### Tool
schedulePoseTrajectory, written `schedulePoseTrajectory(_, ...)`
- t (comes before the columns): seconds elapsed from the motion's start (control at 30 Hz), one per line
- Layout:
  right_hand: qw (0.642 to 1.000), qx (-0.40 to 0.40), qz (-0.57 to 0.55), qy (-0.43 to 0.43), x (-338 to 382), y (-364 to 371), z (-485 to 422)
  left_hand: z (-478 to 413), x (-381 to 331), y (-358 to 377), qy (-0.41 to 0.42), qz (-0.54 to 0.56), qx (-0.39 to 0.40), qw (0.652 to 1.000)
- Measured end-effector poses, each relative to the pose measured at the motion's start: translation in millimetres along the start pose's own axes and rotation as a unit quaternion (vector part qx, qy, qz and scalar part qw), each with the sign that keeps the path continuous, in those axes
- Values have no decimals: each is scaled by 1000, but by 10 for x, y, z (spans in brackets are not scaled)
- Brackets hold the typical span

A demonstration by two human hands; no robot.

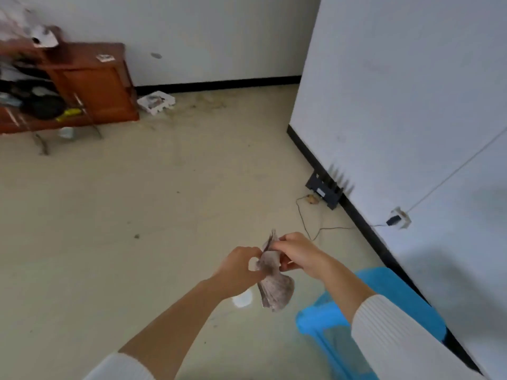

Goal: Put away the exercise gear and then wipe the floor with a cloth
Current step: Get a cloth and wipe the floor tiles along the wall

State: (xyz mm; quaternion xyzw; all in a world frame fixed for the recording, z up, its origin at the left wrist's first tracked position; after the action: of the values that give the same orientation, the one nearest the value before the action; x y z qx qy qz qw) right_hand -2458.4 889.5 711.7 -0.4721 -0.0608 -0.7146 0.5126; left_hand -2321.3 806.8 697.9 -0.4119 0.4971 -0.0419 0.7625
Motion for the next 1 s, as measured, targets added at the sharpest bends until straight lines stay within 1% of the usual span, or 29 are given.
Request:
schedulePoseTrajectory(0.1,997,68,31,-31,561,683,77,317,450,-703,-51,39,-65,996)
schedulePoseTrajectory(0.17,989,140,34,-33,887,1227,151,577,772,-1190,-70,93,-112,987)
schedulePoseTrajectory(0.27,966,248,59,-49,1242,2176,346,1082,1352,-1906,-95,165,-173,966)
schedulePoseTrajectory(0.33,947,298,94,-76,1431,2880,567,1478,1852,-2349,-117,167,-197,959)
schedulePoseTrajectory(0.4,921,337,166,-106,1573,3611,821,1918,2363,-2752,-137,168,-220,951)
schedulePoseTrajectory(0.47,891,346,235,-180,1722,4324,1107,2422,2832,-3119,-167,182,-266,932)
schedulePoseTrajectory(0.5,880,339,243,-227,1805,4679,1246,2683,3024,-3303,-184,181,-298,919)
schedulePoseTrajectory(0.6,872,301,198,-332,2108,5627,1670,3425,3555,-3777,-230,180,-393,872)
schedulePoseTrajectory(0.63,857,292,197,-376,2226,5943,1852,3691,3787,-3909,-250,187,-434,845)
schedulePoseTrajectory(0.7,802,273,229,-480,2459,6572,2213,4223,4262,-4166,-304,195,-521,773)
schedulePoseTrajectory(0.77,725,270,270,-573,2659,7151,2528,4678,4687,-4380,-352,236,-595,683)
schedulePoseTrajectory(0.8,687,274,283,-610,2739,7438,2649,4874,4869,-4466,-375,256,-616,644)
schedulePoseTrajectory(0.83,655,273,293,-641,2811,7713,2741,5044,5051,-4534,-397,269,-628,613)
schedulePoseTrajectory(0.9,598,273,311,-686,2937,8291,2843,5352,5427,-4649,-439,261,-636,579)
schedulePoseTrajectory(0.93,574,281,316,-701,2996,8600,2872,5495,5617,-4717,-458,239,-639,570)
schedulePoseTrajectory(1.0,527,299,329,-724,3117,9247,2943,5765,6021,-4910,-495,187,-636,562)
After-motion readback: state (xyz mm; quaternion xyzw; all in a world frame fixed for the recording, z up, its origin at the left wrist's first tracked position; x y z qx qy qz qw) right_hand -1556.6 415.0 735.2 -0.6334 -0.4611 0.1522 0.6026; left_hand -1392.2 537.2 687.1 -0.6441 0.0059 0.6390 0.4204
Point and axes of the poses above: each hand's wrist, its own z-axis away from the middle knuckle, its own y-axis out of the palm, x = y × z, the point moved 3 cm from there along -z, towards the middle knuckle, and after that the axes turned 11 degrees about -x, right-handed, at the moved point
